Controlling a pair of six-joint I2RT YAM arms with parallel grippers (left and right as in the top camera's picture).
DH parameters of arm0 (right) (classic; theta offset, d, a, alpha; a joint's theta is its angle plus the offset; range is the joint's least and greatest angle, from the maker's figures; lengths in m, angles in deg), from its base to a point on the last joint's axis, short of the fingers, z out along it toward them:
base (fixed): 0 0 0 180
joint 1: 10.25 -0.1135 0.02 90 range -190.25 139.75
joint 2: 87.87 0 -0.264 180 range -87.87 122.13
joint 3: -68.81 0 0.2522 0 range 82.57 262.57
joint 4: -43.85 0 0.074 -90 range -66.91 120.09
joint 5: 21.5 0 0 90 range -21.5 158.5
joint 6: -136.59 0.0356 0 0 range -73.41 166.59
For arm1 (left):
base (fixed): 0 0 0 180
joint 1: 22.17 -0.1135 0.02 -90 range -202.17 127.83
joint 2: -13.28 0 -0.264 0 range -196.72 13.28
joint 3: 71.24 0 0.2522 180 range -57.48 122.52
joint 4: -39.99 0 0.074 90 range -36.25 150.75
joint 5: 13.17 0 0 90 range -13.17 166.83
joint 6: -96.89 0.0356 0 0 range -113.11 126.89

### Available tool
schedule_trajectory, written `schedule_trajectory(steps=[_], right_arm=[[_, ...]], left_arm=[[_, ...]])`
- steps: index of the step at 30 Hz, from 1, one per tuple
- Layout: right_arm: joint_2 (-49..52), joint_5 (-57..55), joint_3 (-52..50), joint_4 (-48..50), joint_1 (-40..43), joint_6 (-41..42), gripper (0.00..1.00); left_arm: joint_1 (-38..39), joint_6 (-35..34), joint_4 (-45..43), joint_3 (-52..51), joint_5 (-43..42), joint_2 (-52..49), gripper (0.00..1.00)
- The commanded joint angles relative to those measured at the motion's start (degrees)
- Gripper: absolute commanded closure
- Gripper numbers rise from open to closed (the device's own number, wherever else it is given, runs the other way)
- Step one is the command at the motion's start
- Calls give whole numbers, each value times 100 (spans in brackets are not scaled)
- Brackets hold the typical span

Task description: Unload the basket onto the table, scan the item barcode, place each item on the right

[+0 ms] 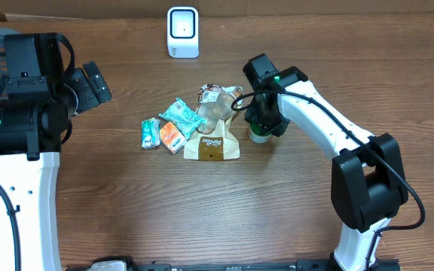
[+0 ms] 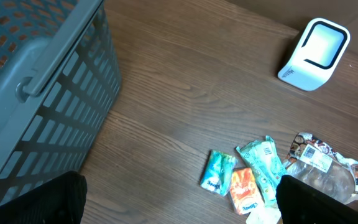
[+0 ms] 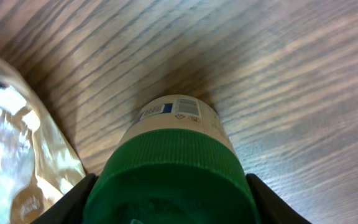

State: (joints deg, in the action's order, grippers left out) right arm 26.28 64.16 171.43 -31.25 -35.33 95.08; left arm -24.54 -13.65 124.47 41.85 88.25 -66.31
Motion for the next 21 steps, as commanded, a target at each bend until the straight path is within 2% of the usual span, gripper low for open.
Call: schedule_trajectory(steps=[1,4,6,11,12,14,18,21], right_arm=[[-116,-76,68,68,48,-1021,54],[-133,-72,275,142,46,-2430,54],[-157,-59,525,98,46,-3832,54],[-190,275,632,11,33,-6616,54],[-190,363,621,-96,33,-7407,54],[-190,404,590,-232,33,-8341,54],[-184,402,452,-332,44,-9685,54],[-179,404,402,-358,46,-10214,54]], left_arm=[[-24,127,-20,46,61,83,0],[-24,127,-20,46,61,83,0],[-24,127,-20,46,61,85,0],[-24,127,-20,46,61,85,1],[-24,127,-20,46,61,85,0],[-24,127,-20,46,61,83,0],[-24,127,-20,46,63,85,1],[-24,127,-20,46,61,83,0]])
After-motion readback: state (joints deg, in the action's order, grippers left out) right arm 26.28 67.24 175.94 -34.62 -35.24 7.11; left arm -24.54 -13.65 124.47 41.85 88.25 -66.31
